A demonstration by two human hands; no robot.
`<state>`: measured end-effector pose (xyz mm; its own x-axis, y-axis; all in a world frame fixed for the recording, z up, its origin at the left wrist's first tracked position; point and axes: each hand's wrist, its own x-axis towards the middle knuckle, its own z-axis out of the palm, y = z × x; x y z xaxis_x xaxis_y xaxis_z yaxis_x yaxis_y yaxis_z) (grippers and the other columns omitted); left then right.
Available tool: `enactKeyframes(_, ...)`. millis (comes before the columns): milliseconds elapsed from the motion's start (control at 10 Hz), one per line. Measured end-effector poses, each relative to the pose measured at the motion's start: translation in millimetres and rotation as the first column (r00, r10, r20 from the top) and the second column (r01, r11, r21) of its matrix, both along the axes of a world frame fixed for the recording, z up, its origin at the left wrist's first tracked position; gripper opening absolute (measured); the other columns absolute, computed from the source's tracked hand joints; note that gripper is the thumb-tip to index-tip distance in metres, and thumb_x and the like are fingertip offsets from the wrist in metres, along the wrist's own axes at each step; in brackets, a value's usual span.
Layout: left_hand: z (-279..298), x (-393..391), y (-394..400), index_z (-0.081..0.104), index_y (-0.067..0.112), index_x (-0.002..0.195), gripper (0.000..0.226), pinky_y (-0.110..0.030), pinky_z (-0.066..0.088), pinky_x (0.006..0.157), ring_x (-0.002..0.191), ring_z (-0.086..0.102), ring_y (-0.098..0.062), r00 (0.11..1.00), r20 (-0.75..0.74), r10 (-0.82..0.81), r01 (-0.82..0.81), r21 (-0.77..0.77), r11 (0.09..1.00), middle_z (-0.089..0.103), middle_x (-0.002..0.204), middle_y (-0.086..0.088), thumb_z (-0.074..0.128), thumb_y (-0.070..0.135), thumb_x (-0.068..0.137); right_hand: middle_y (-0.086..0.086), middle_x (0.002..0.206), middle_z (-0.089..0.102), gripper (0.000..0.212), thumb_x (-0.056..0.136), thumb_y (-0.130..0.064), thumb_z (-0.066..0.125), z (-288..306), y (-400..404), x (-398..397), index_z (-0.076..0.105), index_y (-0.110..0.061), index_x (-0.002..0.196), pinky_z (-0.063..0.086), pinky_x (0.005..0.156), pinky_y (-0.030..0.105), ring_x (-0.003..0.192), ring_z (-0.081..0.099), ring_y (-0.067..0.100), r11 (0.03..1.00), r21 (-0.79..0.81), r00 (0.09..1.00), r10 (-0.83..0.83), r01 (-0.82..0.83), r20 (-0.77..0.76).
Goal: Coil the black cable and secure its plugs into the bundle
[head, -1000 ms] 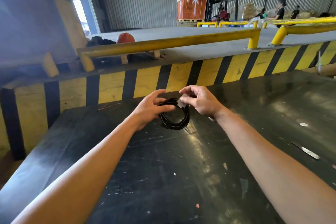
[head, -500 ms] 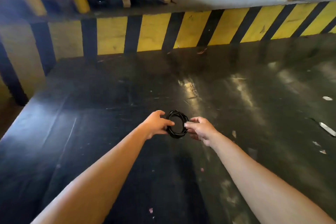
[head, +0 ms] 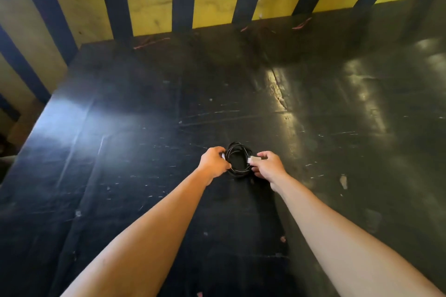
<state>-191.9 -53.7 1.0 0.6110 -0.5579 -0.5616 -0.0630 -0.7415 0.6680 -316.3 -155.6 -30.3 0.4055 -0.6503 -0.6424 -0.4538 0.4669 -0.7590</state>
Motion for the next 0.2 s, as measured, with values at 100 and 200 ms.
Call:
enactKeyframes(100,5.8,7.3,-7.4,0.045,0.011,0.138,0.066,-0.04,0.057,0.084,0.101,0.063,-0.029,0.994,-0.096,0.055,-0.054,0.019,0.998,0.058,0.124,-0.013,0.073,0.007,0.078,0.011,0.1,0.068,0.044,0.079,-0.018,0.072,-5.8,-6.2,4.6,0.05,-0.014,0.117,0.053,0.061,0.029,0.075,0.067,0.019,0.997,0.068,0.999,0.025,-0.027,0.038)
enactKeyframes(200,17.0,9.0,-4.0,0.029,0.015,0.147,0.077,-0.032,0.05,0.069,0.091,0.054,-0.02,0.996,-0.077,0.041,-0.039,0.034,0.999,0.054,0.113,-0.006,0.072,0.019,0.082,0.012,0.105,0.066,0.047,0.081,-0.016,0.069,9.7,-7.8,-2.8,0.046,-0.015,0.121,0.054,0.061,0.028,0.075,0.069,0.02,0.994,0.012,0.994,0.108,-0.109,0.033)
